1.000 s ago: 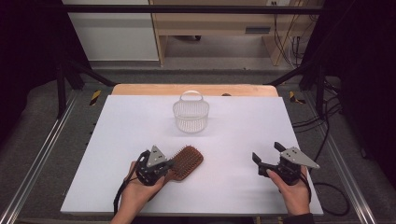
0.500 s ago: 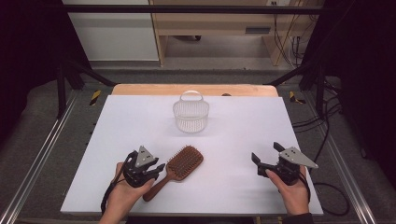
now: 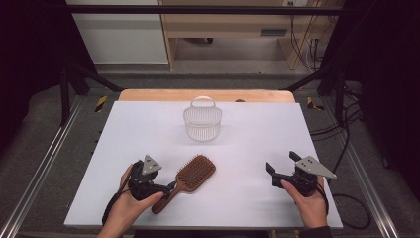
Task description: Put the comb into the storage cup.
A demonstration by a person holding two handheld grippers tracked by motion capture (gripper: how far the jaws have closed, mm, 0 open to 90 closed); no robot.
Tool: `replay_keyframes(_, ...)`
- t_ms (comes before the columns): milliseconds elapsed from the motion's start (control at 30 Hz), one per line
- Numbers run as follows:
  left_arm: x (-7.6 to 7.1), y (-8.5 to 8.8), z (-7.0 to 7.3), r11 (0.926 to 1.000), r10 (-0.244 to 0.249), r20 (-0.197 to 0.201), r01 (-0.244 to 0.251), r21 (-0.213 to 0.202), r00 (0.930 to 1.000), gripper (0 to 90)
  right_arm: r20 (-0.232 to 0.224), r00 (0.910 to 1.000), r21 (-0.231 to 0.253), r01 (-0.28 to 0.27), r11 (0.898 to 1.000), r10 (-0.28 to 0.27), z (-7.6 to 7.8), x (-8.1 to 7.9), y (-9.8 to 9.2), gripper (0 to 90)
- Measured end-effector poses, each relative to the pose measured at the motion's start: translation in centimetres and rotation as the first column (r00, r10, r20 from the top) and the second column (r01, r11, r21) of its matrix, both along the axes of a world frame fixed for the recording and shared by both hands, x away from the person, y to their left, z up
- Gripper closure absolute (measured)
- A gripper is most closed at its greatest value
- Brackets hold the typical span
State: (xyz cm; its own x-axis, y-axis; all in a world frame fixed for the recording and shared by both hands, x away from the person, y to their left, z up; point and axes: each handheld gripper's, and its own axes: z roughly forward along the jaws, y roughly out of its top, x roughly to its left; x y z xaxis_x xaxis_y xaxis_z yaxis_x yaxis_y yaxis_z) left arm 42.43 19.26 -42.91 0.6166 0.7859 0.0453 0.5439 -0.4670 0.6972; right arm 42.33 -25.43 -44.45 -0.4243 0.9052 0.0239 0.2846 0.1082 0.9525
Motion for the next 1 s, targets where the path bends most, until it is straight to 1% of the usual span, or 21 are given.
replay_keyframes(100,0.0,-0.1,-0.1,0.9999,-0.013,-0.013,0.013,0.004,0.9998,6.7,-0.003,1.0000,0.000,0.000,1.000,0.000,0.0,0.0,0.0,7.0)
replay_keyframes(167,-0.1,-0.2,-0.2,0.9997,-0.024,-0.030,0.024,0.007,0.9993,6.2,-0.001,1.0000,-0.004,0.001,1.000,-0.001,0.0,0.0,0.0,6.9)
replay_keyframes(333,-0.2,-0.5,-0.4,0.9983,-0.048,-0.053,0.050,0.032,0.9975,6.1,-0.002,1.0000,-0.006,-0.003,1.000,0.003,-0.1,0.0,0.1,6.9)
replay_keyframes(500,0.1,-0.8,-0.8,0.9969,-0.055,-0.077,0.059,0.051,0.9956,6.2,0.001,1.0000,-0.005,-0.006,1.000,0.006,0.0,-0.1,0.1,6.8)
replay_keyframes(700,0.3,-0.4,-0.7,0.9962,-0.063,-0.075,0.067,0.055,0.9952,6.6,-0.003,1.0000,-0.002,-0.002,1.000,0.002,-0.1,0.0,0.0,6.8)
replay_keyframes(733,0.4,-0.2,-0.7,0.9964,-0.061,-0.080,0.066,0.053,0.9949,6.6,-0.003,1.0000,-0.003,-0.002,1.000,0.002,-0.1,0.0,0.0,6.8)
replay_keyframes(767,0.5,-0.2,-0.8,0.9960,-0.069,-0.100,0.074,0.050,0.9926,6.8,-0.007,1.0000,-0.008,-0.005,1.000,0.005,-0.1,0.1,0.0,6.8)
replay_keyframes(833,0.6,-0.1,-0.9,0.9962,-0.071,-0.104,0.075,0.043,0.9921,7.7,-0.014,0.9999,-0.011,-0.001,1.000,0.001,-0.3,0.2,0.2,6.8)
replay_keyframes(867,0.8,-0.2,-0.9,0.9967,-0.068,-0.116,0.073,0.035,0.9909,7.7,-0.018,0.9998,-0.014,-0.002,1.000,0.002,-0.4,0.3,0.3,6.8)
replay_keyframes(900,0.8,-0.2,-0.9,0.9967,-0.068,-0.116,0.073,0.035,0.9909,7.7,-0.018,0.9998,-0.014,-0.002,1.000,0.002,-0.4,0.3,0.3,6.8)
replay_keyframes(967,0.9,-0.5,-1.0,0.9946,-0.080,-0.148,0.089,0.052,0.9857,7.0,-0.021,0.9997,-0.029,-0.011,1.000,0.010,-0.4,0.4,0.6,6.8)
replay_keyframes(1000,0.9,-0.5,-1.0,0.9946,-0.080,-0.148,0.089,0.052,0.9857,6.6,-0.021,0.9997,-0.029,-0.011,1.000,0.010,-0.4,0.4,0.6,6.8)
